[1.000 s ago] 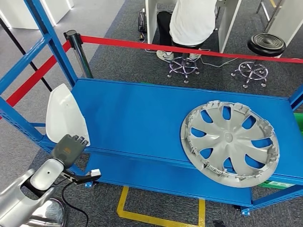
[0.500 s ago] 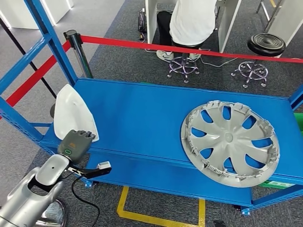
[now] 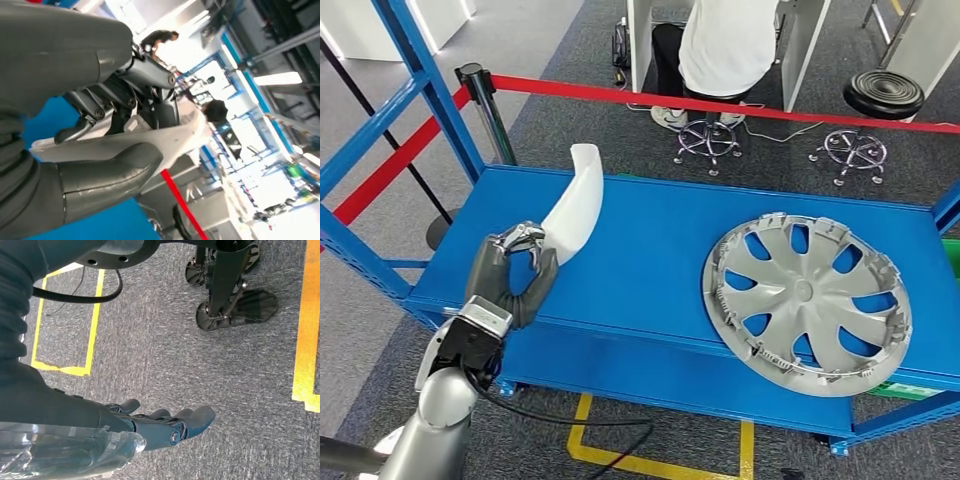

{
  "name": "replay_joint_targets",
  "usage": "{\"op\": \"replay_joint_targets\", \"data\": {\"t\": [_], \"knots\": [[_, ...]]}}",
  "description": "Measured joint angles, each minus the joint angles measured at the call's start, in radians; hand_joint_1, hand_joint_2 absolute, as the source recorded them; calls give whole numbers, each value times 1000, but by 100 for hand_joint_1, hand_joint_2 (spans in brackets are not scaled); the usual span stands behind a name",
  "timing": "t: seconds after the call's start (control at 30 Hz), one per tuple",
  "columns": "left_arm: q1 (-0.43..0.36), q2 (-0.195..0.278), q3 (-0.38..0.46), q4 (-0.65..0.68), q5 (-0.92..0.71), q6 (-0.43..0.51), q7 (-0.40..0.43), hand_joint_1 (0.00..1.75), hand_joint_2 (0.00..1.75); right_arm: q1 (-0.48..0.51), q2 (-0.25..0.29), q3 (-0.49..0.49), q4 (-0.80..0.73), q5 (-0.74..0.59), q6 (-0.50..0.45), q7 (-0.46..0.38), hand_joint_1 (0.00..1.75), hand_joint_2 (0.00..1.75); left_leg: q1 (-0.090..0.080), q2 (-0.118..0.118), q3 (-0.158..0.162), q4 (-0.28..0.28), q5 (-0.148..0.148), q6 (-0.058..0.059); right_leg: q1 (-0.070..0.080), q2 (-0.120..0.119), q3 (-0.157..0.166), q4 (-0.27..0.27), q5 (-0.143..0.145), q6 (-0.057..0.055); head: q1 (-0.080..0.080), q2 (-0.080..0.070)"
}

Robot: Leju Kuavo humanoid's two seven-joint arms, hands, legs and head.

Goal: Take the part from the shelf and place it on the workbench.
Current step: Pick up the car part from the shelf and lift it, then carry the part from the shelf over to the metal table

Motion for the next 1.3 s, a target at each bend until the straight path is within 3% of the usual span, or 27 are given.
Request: {"op": "replay_joint_targets", "data": {"t": [0.17, 0.33, 0.47, 0.57, 0.73, 0.93, 1.13, 1.2, 1.3], "knots": [[38, -44, 44, -57, 179, -25, -44, 175, 175, 0, 1, -14, 0, 8, -5, 0, 0, 175, 0, 0, 0, 0, 1, 0, 0, 0, 0, 0, 0, 0, 0, 0], [125, -74, 100, -139, 329, -43, -149, 175, 175, 2, 1, -28, 0, 5, -28, 0, 0, 175, 0, 0, 0, 0, 1, 0, 0, 1, 0, 0, 0, 0, 0, 0], [220, -93, 110, -223, 250, -15, -256, 175, 175, 4, 4, -44, 0, 2, -49, 2, 0, 175, 0, 0, 0, 0, 0, 0, 0, 0, 0, 0, -2, 2, 0, 0], [272, -103, 106, -262, 156, 21, -293, 175, 175, 5, 7, -54, 0, -1, -58, 7, 0, 175, -1, 0, 0, 0, -1, 1, 0, 0, 0, 0, -2, 3, 0, 0], [328, -107, 99, -290, 127, 44, -304, 175, 175, 10, 12, -75, 0, -12, -66, 19, 0, 175, -1, 0, 0, 0, -1, 2, -1, 0, 1, -1, -2, 3, 0, 0], [358, -106, 98, -301, 121, 50, -304, 175, 175, 16, 22, -101, 0, -23, -82, 30, 0, 175, -5, 0, 0, 3, -7, 11, -5, 0, 1, -2, -2, 8, 0, 0], [377, -106, 99, -301, 113, 61, -304, 175, 175, 19, 33, -121, -2, -28, -87, 32, 0, 175, -7, 0, 3, -3, 0, 26, -10, 0, 3, -6, 0, 22, -1, 0], [379, -106, 99, -301, 113, 63, -303, 175, 175, 20, 34, -123, -4, -29, -87, 31, 0, 175, 1, 2, 10, -14, 10, 31, -6, -2, -9, 26, -27, 29, 2, 0], [382, -105, 101, -301, 104, 66, -296, 175, 175, 21, 35, -128, -5, -29, -88, 31, 0, 175, 7, 5, 12, -15, 18, 33, -9, -6, -80, 207, -134, 40, 6, 0]]}}
